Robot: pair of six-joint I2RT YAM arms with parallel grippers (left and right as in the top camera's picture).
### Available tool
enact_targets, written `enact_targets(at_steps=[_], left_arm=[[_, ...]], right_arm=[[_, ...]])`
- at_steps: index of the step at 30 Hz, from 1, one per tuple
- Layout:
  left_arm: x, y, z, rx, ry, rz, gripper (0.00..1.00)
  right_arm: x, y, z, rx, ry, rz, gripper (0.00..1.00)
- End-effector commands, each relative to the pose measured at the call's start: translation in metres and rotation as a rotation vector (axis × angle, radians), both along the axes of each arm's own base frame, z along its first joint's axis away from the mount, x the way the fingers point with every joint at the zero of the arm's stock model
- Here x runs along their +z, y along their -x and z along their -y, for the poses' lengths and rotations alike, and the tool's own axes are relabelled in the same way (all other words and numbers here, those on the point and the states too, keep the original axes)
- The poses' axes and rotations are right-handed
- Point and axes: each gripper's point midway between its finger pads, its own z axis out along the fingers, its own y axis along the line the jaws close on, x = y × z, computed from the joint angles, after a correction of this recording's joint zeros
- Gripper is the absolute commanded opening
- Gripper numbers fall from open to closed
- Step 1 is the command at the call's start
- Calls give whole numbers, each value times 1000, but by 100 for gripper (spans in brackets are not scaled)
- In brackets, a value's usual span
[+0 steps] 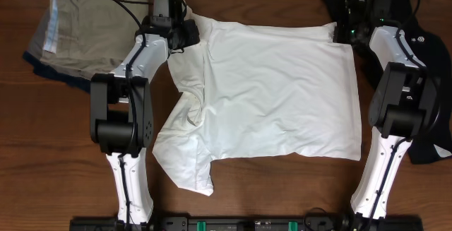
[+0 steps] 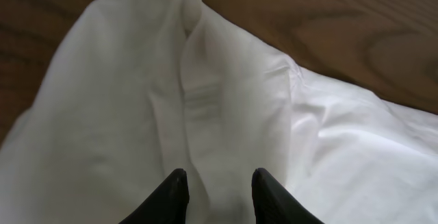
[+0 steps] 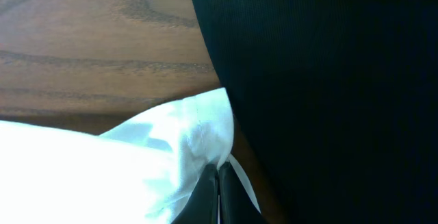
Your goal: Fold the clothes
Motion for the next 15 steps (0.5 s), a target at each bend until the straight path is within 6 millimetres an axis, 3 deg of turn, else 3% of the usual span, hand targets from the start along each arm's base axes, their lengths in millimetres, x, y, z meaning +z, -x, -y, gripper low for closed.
enact_targets(at_steps=[1, 5, 7, 12, 15], left_arm=[[-11, 3, 4, 17, 28, -38, 29], [-11, 4, 4, 30, 37, -46, 19], [-12, 5, 4, 30, 36, -52, 7], [-8, 0, 4, 32, 41, -26, 6], [7, -12, 3, 41, 53, 28, 6]], right_arm=[[-4, 5, 3, 7, 14, -20, 1], [-4, 5, 3, 7, 13, -21, 1], [-4, 5, 3, 7, 13, -22, 1], [-4, 6, 3, 7, 13, -22, 1], [-4, 6, 3, 7, 13, -22, 1]])
